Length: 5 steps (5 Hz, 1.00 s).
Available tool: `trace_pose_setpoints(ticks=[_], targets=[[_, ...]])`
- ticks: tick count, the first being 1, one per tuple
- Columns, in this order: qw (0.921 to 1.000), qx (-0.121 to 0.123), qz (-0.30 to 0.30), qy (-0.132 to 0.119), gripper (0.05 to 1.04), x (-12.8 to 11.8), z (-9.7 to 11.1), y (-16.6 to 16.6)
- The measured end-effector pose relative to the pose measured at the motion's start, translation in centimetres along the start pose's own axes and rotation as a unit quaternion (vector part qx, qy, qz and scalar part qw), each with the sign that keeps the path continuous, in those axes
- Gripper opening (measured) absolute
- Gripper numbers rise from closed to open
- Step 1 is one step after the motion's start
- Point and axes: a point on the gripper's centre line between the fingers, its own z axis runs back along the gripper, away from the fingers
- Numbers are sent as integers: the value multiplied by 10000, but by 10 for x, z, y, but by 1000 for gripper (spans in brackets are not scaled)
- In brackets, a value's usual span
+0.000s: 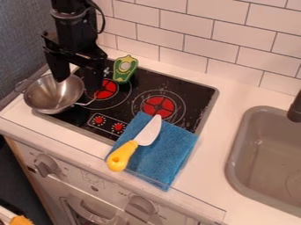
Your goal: Move the yellow knife to the middle of the burners
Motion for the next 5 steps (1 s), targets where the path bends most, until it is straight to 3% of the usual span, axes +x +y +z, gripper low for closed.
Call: trace_pose_setpoints(ticks=[2, 3, 4, 5], targets=[[9991, -230, -198, 297, 1001, -14, -10, -22], [9973, -329, -634, 192, 1001, -32, 5, -52], [9939, -313, -1018, 282, 1001, -49, 2, -78], [9931, -198, -1010, 559, 1001, -56, -17, -83]])
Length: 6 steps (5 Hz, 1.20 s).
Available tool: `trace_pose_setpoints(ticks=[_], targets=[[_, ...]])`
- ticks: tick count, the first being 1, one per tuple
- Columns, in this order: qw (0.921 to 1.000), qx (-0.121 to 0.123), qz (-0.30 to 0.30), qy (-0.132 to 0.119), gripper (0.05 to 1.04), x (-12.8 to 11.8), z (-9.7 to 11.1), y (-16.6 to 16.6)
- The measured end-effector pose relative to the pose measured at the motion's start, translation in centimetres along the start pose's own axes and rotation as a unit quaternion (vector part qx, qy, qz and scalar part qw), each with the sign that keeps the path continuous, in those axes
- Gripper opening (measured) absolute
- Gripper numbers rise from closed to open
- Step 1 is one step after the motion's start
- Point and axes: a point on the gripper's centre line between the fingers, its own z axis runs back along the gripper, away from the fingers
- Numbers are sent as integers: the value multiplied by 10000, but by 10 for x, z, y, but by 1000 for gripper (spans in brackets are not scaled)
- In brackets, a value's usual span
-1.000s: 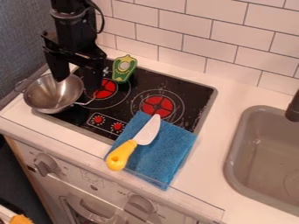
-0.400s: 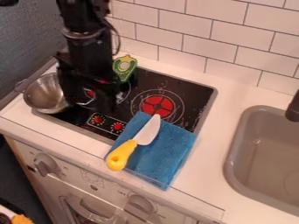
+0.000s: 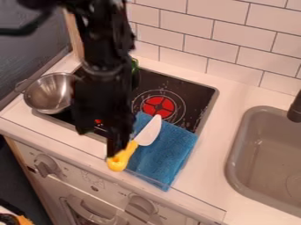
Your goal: Move the yellow knife to the middle of the burners
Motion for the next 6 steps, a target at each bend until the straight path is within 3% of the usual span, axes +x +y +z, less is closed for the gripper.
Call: trace_pose_setpoints(ticks=[1, 3, 4, 5, 6], targets=[[9993, 27, 220, 304, 1001, 6, -25, 1], [9962, -293, 784, 230, 1001, 20, -39, 1], [9952, -467, 846, 174, 950, 22, -38, -1], [9956, -407, 829, 132, 663, 22, -40, 2], [9946, -423, 935, 140, 486, 16, -38, 6]])
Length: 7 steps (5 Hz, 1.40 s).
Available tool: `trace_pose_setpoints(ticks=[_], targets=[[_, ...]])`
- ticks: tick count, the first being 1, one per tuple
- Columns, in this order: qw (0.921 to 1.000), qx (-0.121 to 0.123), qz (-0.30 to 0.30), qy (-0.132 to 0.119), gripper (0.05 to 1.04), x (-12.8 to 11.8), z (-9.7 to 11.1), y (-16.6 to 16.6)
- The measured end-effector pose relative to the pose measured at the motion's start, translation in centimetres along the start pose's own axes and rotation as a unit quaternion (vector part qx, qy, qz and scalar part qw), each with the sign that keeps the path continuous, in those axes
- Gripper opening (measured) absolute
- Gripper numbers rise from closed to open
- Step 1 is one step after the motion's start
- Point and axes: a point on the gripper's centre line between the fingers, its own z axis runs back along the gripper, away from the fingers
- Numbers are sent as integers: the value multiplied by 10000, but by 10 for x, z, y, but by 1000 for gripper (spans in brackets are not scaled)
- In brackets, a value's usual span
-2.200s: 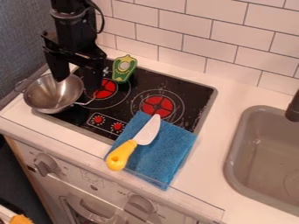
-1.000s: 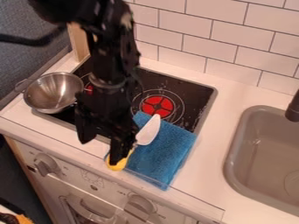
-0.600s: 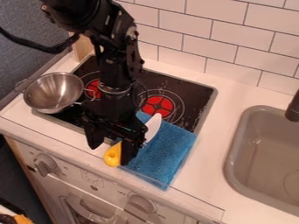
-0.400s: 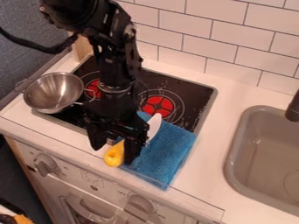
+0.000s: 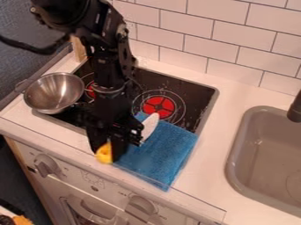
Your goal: Move the yellow knife to the middle of the burners
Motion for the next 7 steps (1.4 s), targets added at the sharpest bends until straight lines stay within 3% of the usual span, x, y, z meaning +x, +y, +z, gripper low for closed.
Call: trace_pose_setpoints(ticks=[2, 3, 4, 5, 7], targets=[[10000, -41, 14, 41, 486, -13, 7, 15], [9979, -265, 284, -523, 486, 19, 48, 30], [9957, -193, 557, -715, 486, 57, 56, 44], [9968, -125, 611, -497, 486, 81, 35, 47], [9964, -6, 800, -261, 486, 95, 11, 36]])
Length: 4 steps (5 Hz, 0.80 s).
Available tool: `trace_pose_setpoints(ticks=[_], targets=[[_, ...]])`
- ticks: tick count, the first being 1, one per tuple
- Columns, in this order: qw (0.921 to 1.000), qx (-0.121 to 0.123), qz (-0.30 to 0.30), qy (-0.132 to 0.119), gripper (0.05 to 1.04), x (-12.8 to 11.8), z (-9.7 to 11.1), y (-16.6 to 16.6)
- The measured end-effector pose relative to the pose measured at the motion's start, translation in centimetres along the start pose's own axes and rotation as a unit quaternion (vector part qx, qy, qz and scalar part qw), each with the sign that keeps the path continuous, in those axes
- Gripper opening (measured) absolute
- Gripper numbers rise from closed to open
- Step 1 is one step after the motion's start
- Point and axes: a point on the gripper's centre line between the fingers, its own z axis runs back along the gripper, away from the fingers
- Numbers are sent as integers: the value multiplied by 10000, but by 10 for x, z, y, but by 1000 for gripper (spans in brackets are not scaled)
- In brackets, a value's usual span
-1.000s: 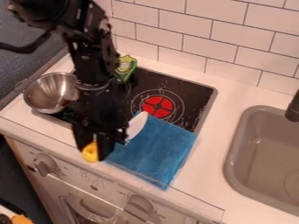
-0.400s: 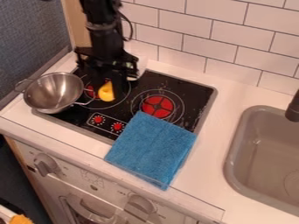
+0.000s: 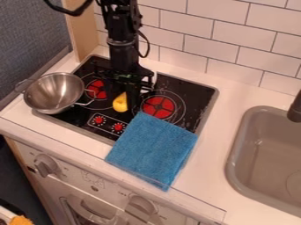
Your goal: Move the yellow knife to the middle of the burners
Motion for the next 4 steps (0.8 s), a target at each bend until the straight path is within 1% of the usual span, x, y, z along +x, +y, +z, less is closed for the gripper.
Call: trace_pose_setpoints(ticks=[1, 2, 3, 4], targets=[[10000, 75, 18, 63, 558, -2, -1, -1], [9997, 74, -213, 50, 863, -5, 0, -1], [9982, 79, -493, -347, 1018, -7, 24, 3], [9969, 93, -653, -421, 1010, -10, 28, 5]])
